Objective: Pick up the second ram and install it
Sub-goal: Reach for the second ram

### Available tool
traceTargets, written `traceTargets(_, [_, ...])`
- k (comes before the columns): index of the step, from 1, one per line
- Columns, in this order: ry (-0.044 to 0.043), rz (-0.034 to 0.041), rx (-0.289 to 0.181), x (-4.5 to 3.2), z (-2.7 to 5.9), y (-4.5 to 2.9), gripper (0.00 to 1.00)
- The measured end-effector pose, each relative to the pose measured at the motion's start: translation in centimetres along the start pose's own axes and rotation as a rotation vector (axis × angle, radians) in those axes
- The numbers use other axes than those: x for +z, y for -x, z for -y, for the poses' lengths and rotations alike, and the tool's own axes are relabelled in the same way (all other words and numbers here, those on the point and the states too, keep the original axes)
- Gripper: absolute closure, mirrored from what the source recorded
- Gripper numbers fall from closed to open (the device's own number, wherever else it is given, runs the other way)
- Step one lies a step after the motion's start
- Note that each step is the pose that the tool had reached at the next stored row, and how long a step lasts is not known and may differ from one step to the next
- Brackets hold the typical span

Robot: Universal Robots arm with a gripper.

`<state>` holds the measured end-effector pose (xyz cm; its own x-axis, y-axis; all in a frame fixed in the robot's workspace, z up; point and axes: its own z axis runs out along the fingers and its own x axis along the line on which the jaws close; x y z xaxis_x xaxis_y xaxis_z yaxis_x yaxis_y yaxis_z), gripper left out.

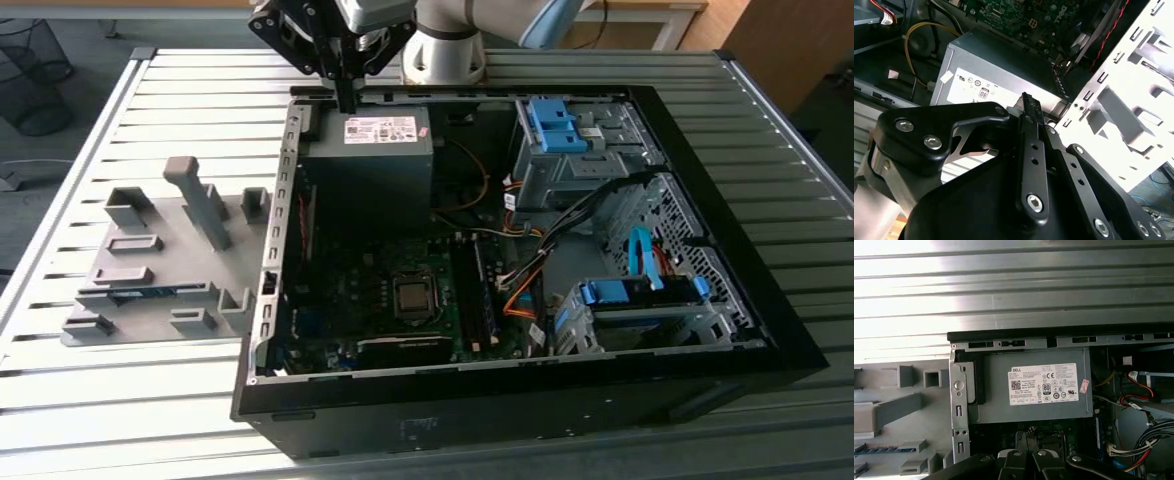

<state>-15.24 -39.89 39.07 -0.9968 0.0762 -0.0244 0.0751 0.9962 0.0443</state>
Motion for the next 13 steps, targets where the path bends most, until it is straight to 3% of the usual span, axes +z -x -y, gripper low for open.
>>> traceTargets(13, [0.0001,0.0000,0.000,0.01,0.02,-0.21,0.90])
